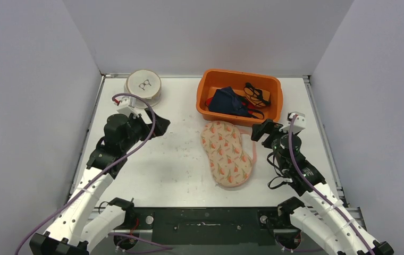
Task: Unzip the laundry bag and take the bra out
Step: Unzip the laundry bag at the center of the board.
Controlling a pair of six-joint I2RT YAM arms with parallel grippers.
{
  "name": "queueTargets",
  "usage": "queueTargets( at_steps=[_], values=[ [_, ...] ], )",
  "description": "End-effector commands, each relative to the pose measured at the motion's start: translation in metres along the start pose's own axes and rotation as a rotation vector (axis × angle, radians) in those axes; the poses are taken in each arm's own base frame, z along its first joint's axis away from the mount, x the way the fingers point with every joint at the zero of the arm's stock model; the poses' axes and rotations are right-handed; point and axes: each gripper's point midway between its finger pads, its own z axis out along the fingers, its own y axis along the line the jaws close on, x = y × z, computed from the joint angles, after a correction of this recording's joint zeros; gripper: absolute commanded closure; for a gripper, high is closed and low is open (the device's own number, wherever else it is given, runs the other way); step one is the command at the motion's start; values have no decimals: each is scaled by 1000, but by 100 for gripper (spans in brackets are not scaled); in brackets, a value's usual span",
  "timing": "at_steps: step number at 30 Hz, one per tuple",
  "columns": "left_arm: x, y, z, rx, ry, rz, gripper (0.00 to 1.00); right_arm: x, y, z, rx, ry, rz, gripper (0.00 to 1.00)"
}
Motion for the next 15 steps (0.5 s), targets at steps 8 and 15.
queueTargets(
  at_steps=[8,15],
  values=[
    [-19,8,-28,-54,-186,0,4,6,-22,3,117,14,-56,10],
    [2,17,-23,-104,-189,-62,4,6,-26,3,99,-64,-32,10]
  ],
)
